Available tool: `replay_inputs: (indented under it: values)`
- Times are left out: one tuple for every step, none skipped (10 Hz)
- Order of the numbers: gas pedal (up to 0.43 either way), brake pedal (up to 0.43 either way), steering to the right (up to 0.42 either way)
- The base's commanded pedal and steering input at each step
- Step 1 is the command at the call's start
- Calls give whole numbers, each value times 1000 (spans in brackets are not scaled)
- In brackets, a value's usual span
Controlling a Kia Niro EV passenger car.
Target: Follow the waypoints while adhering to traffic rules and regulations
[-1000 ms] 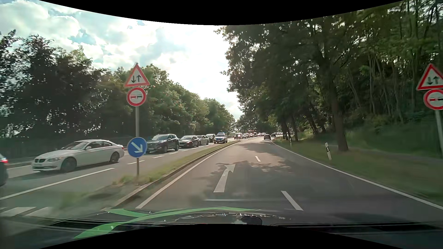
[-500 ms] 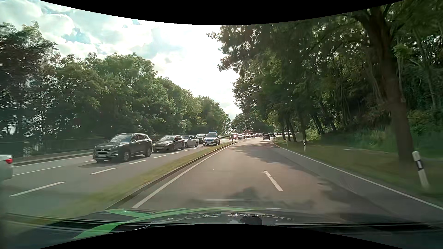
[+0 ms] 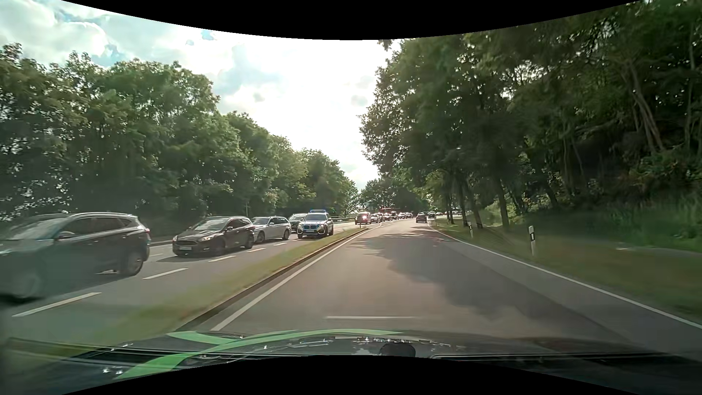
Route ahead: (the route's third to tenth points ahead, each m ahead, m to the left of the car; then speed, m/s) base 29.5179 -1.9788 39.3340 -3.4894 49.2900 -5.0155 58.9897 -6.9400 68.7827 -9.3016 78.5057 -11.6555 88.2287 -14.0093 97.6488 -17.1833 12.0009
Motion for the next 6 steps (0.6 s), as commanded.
replay_inputs:
  values:
    - [157,0,14]
    - [157,0,14]
    - [157,0,14]
    - [157,0,14]
    - [157,0,13]
    - [157,0,12]
